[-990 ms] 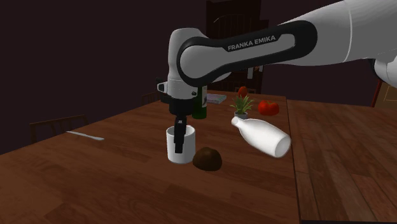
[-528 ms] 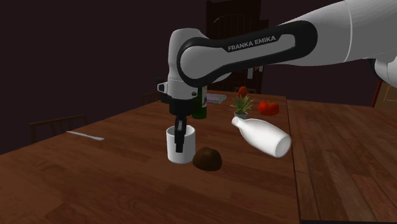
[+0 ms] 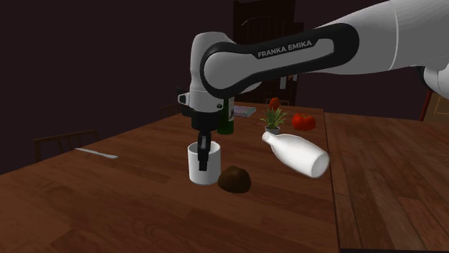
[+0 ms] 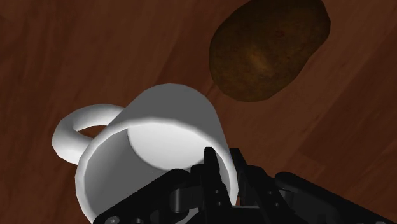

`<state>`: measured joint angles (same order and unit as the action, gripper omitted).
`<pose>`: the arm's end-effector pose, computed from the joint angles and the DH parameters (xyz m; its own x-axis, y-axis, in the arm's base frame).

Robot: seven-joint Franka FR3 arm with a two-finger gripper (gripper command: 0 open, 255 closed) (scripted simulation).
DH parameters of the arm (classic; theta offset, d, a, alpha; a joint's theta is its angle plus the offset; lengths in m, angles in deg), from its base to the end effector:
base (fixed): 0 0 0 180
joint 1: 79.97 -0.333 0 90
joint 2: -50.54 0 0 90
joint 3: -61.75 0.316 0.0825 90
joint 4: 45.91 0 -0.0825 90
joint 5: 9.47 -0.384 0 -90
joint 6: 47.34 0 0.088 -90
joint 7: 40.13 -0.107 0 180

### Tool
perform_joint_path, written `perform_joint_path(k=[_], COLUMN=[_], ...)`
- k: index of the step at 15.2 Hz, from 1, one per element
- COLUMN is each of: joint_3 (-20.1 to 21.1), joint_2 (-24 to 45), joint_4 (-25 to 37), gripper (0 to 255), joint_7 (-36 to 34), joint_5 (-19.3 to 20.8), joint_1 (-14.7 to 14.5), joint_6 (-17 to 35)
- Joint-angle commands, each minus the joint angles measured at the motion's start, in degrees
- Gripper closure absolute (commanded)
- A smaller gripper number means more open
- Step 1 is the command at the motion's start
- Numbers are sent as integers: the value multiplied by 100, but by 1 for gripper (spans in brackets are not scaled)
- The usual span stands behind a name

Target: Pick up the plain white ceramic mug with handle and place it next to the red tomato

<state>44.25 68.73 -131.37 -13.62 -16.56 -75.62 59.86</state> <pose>0.6270 -0.2136 0.5037 0.9945 0.0674 0.0804 0.0668 -0.9977 0.0103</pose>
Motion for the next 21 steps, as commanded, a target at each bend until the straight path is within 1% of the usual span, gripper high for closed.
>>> perform_joint_path(k=[1, 12, 21], joint_3=[-2, -18, -24], joint_2=[-1, 96, 378], joint_4=[74, 1065, 2191], gripper=[255, 255, 255], joint_7=[-4, -33, -43], joint_5=[3, -14, -98], joint_1=[3, 76, 206], joint_6=[-73, -968, -1818])
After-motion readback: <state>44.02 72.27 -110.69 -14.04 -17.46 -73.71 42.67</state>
